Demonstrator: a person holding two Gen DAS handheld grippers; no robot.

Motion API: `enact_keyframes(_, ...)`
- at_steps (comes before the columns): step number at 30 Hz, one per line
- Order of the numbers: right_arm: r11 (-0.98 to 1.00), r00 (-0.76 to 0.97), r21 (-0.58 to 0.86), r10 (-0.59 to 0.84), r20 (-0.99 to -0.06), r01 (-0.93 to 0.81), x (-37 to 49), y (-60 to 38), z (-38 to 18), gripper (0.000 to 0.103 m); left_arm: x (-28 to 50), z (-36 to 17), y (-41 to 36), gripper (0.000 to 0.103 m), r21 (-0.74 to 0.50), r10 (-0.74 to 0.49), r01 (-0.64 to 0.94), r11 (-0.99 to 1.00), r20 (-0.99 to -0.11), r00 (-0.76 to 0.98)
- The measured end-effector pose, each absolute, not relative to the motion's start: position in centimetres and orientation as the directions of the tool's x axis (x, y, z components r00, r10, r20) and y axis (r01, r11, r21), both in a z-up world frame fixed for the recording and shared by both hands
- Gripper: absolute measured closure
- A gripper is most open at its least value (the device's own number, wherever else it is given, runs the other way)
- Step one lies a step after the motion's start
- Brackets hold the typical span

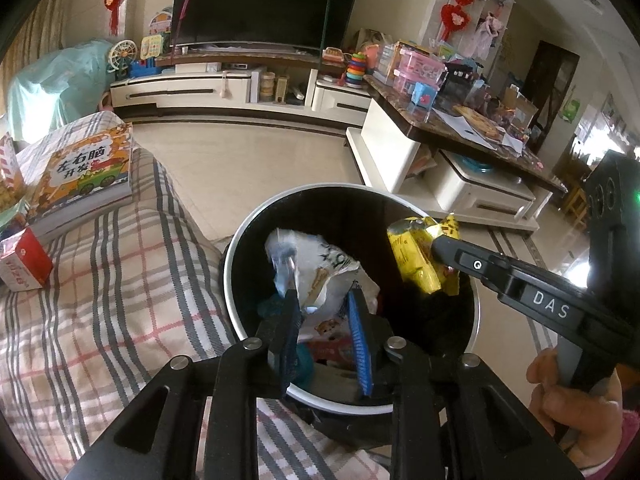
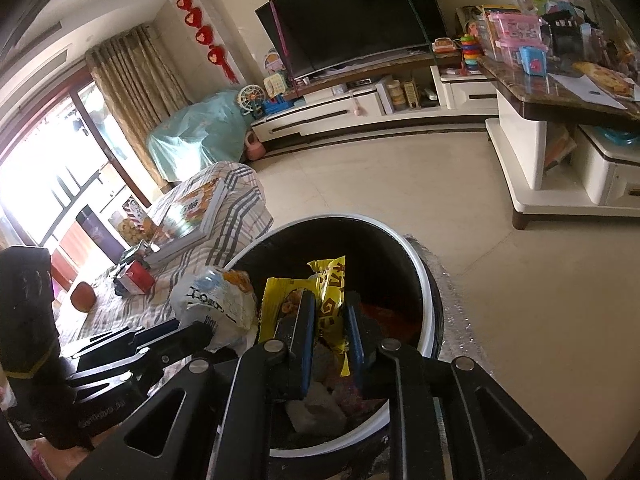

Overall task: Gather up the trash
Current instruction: 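Open both tools to drop the wrapper and snack bag into the bin, then move both open tools back over the bed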

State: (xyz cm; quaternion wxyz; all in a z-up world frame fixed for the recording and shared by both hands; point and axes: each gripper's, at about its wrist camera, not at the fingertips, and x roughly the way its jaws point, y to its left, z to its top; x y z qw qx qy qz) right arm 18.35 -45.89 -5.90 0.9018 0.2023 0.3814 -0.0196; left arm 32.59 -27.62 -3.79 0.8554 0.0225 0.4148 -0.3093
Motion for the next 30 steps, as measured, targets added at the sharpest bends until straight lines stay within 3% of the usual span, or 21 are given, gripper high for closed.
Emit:
enact_keyframes(1, 0.915, 0.710, 0.352, 0.116, -0.695, 0.196, 18.3, -46.0, -5.8, 0.069, 32.5, -3.7, -27.6, 0.074, -0.219, -0.511, 0.548, 0.807, -0.723, 0.464)
enact_keyframes(5, 0.910, 0.718, 0.364, 0.117, -0.686, 0.198, 18.0, -46.0, -5.5, 0.062, 32.1, -3.6, -27.0, 0.068, -0.218, -0.511, 0.543, 0.811, -0.715, 0.477)
enact_keyframes(7, 0.907, 0.728, 0.372, 0.119, -0.675, 0.197, 17.6, -46.0, -5.2, 0.046, 31.7, -3.6, -26.3, 0.062, -0.220, -0.511, 0.536, 0.815, -0.711, 0.484)
enact_keyframes(12, 0.895, 0.746, 0.404, 0.137, -0.652, 0.189, 16.7, -45.5, -4.9, 0.023, 30.1, -3.6, -23.6, 0.053, -0.229, -0.503, 0.506, 0.832, -0.696, 0.512)
enact_keyframes(30, 0.889, 0.710, 0.456, 0.292, -0.641, 0.046, 16.4, -36.5, -5.6, 0.017, 25.0, -3.9, -11.4, 0.050, -0.291, -0.428, 0.317, 0.903, -0.684, 0.591)
